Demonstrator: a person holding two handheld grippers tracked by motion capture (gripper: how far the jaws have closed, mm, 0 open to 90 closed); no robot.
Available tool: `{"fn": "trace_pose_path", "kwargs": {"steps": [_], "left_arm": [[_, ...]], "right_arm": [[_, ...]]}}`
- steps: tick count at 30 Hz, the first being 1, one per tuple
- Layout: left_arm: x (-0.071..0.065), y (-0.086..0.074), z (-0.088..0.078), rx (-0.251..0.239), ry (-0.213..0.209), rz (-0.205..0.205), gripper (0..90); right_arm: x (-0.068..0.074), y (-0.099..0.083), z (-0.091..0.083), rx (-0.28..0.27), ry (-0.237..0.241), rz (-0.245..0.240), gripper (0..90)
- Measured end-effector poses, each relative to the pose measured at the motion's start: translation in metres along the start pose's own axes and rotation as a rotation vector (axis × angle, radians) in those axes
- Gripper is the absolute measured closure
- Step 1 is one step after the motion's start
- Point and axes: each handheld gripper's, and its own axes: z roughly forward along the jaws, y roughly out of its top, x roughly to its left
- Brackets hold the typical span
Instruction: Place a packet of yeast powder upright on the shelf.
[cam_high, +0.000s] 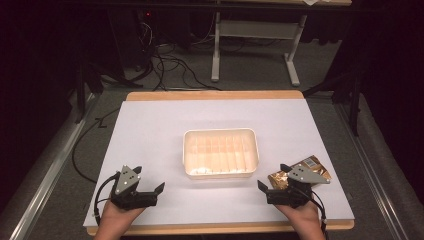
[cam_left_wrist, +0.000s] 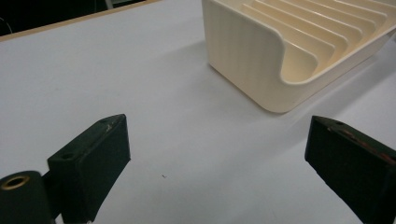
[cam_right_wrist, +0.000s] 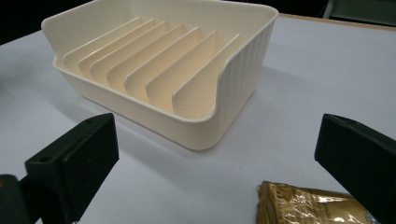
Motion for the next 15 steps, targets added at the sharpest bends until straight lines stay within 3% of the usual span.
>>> {"fn": "trace_pose_path", "kwargs": {"steps": [15], "left_arm": [[0.0006, -0.0003, 0.0007, -0.001, -0.001, -0.006, 6.4]], "right_arm": [[-0.0013, -0.0004, 0.0000, 0.014, 0.020, 0.006, 0.1]]}}
